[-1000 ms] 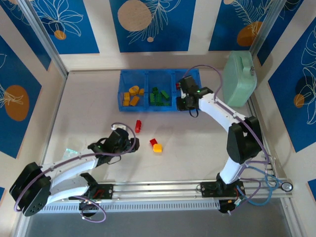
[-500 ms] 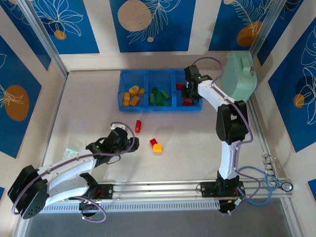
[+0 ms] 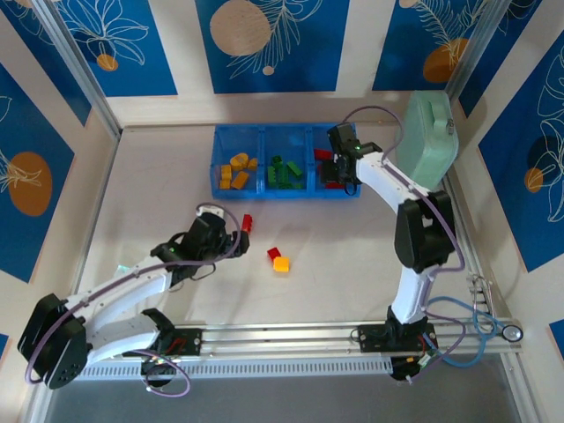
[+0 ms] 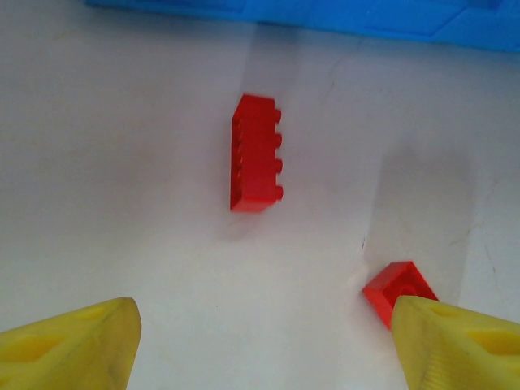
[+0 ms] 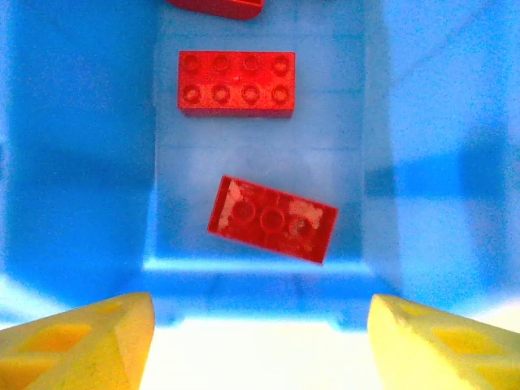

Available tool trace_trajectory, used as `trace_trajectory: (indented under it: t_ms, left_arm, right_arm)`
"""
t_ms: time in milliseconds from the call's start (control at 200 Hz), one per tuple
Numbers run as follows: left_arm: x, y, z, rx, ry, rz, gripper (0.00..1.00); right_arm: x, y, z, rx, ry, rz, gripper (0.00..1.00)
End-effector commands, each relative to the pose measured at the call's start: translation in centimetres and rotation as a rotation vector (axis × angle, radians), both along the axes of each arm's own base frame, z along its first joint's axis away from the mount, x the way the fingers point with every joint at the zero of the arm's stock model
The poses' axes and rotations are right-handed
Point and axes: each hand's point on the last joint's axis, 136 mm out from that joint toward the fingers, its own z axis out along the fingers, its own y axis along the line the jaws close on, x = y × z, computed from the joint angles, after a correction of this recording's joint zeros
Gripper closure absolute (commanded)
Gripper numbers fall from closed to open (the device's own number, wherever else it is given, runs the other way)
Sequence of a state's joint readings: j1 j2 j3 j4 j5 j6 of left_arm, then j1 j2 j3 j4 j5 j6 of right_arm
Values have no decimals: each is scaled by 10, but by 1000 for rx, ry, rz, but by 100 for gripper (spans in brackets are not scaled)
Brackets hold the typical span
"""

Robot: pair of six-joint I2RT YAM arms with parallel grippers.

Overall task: Sort the legos into containers by color
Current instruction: Pick up the lego from the center of the table.

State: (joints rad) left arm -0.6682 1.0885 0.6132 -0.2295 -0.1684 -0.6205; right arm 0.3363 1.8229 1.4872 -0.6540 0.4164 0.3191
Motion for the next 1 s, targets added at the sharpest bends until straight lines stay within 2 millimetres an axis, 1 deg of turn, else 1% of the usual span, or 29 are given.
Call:
trace_trajectory:
  t_ms: [0,75,115,120,215,335,445,565,635,705,775,825,905,996]
  left_arm:
    - [15,-7,9,11,1,-41,19]
    - [23,-12,7,33,11,-54,19]
    - [28,-15,5,46,17,-58,19]
    - [29,-15,5,47,17,-58,19]
    - [41,-18,-4,89,38,-67,20]
    - [59,-16,-29,161,96,-60,22]
    - [73,-24,-46,203,135,-82,24]
    - [86,-34,-60,230,162,-107,26]
    - [92,-32,-70,278,183,-99,28]
    - [94,-28,-78,321,207,-88,35]
    - [93,-28,-85,343,228,-86,47]
    - [90,-33,-87,359,227,-105,55]
    - [85,-45,-88,406,222,-146,63]
    - [83,-62,-80,432,203,-187,72]
  right_arm:
    - [-12,0,40,38,-121,-18,29]
    - [-27,0,45,53,-143,-9,29]
    - [-36,-2,44,51,-147,-2,29]
    - [-36,-2,46,53,-153,-1,29]
    - [-57,-11,45,41,-167,-10,29]
    - [-83,-20,40,47,-174,-25,29]
    - [-105,-29,35,42,-185,-32,29]
    - [-119,-44,29,8,-187,-54,27]
    - [-126,-50,28,10,-180,-65,26]
    - [-132,-52,29,21,-185,-72,26]
    - [-136,-51,31,42,-197,-74,26]
    - [-138,-52,30,50,-205,-77,24]
    - [-139,-56,29,47,-209,-90,24]
    - [-138,-57,31,50,-207,-97,24]
